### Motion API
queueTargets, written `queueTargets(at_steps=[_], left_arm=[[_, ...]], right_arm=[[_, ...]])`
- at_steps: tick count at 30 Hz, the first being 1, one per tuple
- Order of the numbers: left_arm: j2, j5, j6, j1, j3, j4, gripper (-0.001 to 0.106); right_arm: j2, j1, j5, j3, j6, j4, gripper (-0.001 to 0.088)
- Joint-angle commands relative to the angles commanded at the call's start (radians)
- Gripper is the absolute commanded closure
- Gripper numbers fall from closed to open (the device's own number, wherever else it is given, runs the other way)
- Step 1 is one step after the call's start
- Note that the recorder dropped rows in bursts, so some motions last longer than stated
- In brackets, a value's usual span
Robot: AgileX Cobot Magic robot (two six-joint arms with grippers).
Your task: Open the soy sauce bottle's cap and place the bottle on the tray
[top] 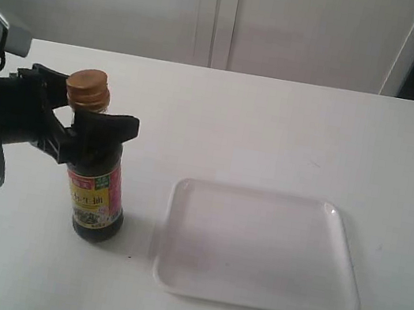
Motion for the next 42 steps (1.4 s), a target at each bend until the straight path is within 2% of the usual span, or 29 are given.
queueTargets(at_steps=[10, 26, 29, 32, 34, 39, 42], left_arm=[[0.081, -0.016, 0.078, 0.0, 0.039, -0.033, 0.0], [0.169, -0.049, 0.158, 0.0, 0.039, -0.039, 0.0], [0.174, -0.049, 0.158, 0.0, 0.039, -0.039, 0.005], [0.174, -0.04, 0.158, 0.0, 0.039, -0.029, 0.017], [0.174, -0.037, 0.158, 0.0, 0.039, -0.008, 0.03], [0.174, -0.037, 0.174, 0.0, 0.039, 0.023, 0.071], [0.174, -0.037, 0.177, 0.0, 0.039, 0.023, 0.091]], right_arm=[[0.0, 0.0, 0.0, 0.0, 0.0, 0.0, 0.0868], [0.0, 0.0, 0.0, 0.0, 0.0, 0.0, 0.0868], [0.0, 0.0, 0.0, 0.0, 0.0, 0.0, 0.0868], [0.0, 0.0, 0.0, 0.0, 0.0, 0.0, 0.0868], [0.0, 0.0, 0.0, 0.0, 0.0, 0.0, 0.0868], [0.0, 0.0, 0.0, 0.0, 0.0, 0.0, 0.0868], [0.0, 0.0, 0.0, 0.0, 0.0, 0.0, 0.0868]])
